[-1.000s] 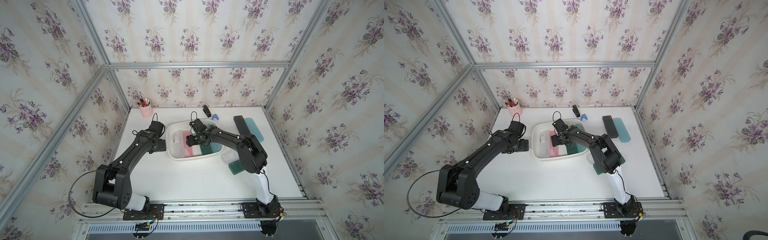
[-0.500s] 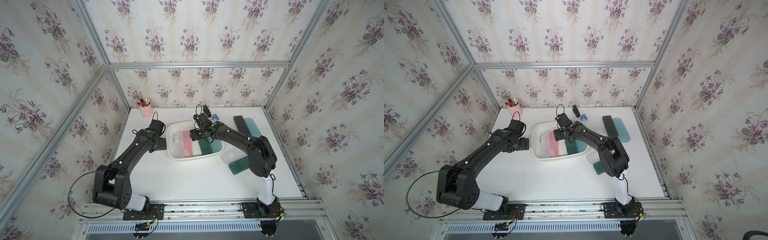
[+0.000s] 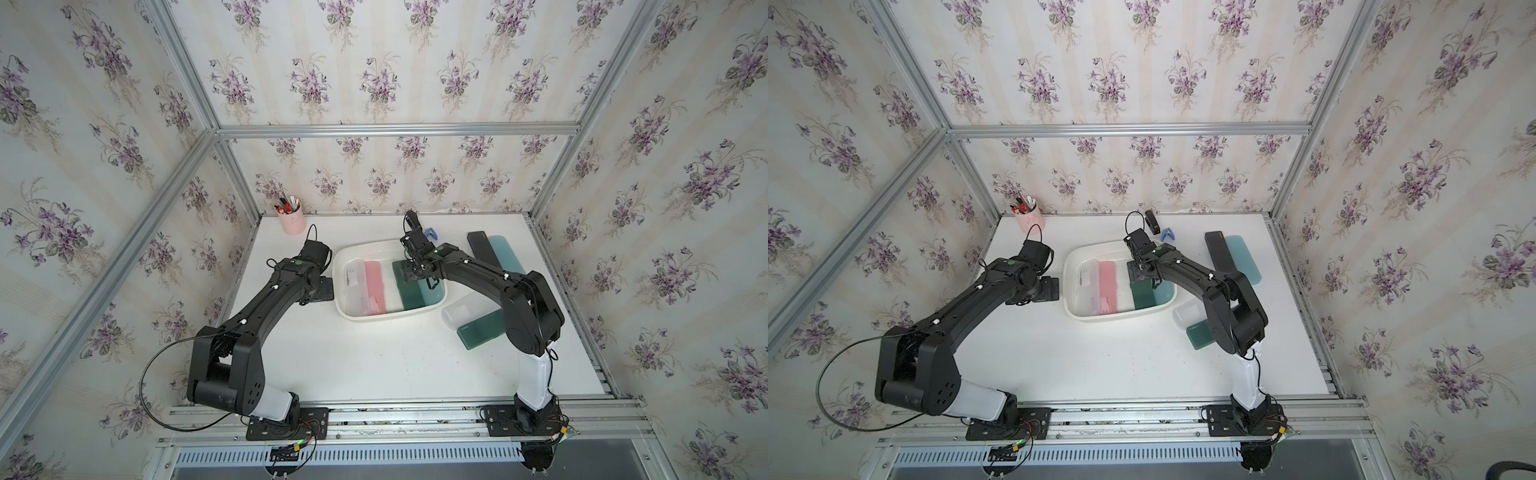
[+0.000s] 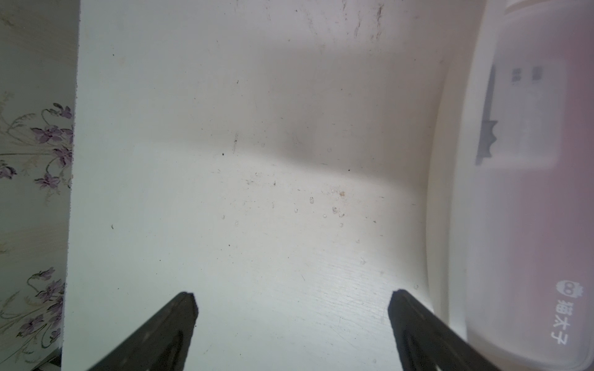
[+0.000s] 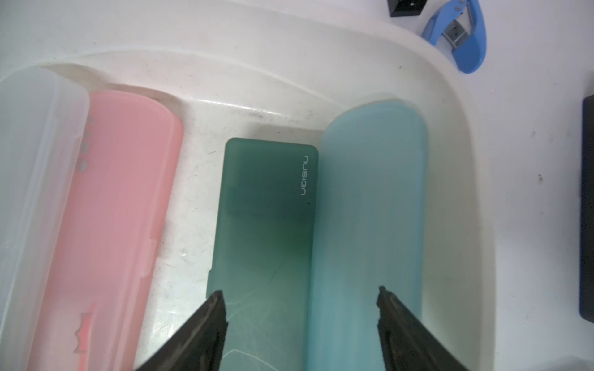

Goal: Put the pencil case into the storage box
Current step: Adjust the pencil case in the storage box.

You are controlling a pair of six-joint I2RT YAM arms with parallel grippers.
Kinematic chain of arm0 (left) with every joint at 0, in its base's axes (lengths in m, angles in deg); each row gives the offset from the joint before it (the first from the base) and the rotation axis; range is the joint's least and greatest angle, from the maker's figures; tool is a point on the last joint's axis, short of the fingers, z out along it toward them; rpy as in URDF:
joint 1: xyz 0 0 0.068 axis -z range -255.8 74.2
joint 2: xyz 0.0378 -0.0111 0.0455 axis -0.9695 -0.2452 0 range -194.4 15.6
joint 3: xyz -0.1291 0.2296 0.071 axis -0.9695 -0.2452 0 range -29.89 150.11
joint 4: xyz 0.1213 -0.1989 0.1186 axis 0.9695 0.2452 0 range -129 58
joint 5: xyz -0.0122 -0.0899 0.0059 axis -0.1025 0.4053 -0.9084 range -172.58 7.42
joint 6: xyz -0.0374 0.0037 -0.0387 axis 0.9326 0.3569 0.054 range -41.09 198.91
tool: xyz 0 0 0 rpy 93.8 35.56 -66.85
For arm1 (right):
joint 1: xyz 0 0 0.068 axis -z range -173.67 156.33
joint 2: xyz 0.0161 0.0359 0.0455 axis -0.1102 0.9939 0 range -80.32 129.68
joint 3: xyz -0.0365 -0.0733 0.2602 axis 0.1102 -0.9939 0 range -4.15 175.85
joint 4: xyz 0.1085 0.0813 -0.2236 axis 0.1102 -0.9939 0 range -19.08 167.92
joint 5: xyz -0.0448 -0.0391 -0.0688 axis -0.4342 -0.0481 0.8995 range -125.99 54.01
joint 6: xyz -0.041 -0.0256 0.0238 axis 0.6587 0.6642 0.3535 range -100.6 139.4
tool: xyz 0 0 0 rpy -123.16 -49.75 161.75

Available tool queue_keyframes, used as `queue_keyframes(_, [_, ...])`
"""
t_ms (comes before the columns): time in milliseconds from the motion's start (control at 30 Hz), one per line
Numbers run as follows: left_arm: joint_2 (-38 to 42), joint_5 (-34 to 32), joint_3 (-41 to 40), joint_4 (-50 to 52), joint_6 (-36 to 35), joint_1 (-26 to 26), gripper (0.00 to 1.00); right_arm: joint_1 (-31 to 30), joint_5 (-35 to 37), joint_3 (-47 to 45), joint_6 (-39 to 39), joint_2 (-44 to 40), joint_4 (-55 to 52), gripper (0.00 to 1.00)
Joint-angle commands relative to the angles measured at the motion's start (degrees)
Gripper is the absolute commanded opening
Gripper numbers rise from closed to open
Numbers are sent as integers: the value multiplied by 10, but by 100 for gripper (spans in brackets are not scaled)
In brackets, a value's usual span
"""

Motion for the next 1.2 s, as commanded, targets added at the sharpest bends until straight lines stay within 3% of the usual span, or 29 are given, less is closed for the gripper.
queue_keyframes(0, [-4, -3, 2, 2, 9, 1, 98, 8, 21, -1, 7, -3, -4, 77])
queue_keyframes(567, [-5, -12, 4, 9, 9, 4, 98, 41, -71, -76, -3, 22, 68, 76])
queue_keyframes(833, [-3, -22, 28, 26, 12, 27, 98, 39, -38, -80, -8, -47, 50, 80])
queue_keyframes(1000, [-13, 6, 58, 25, 18, 46, 98, 34, -147, -83, -5, -85, 90, 79])
queue_keyframes(1167, [-40, 61, 70, 0, 33, 60, 98, 20, -277, -65, -19, -38, 149, 79])
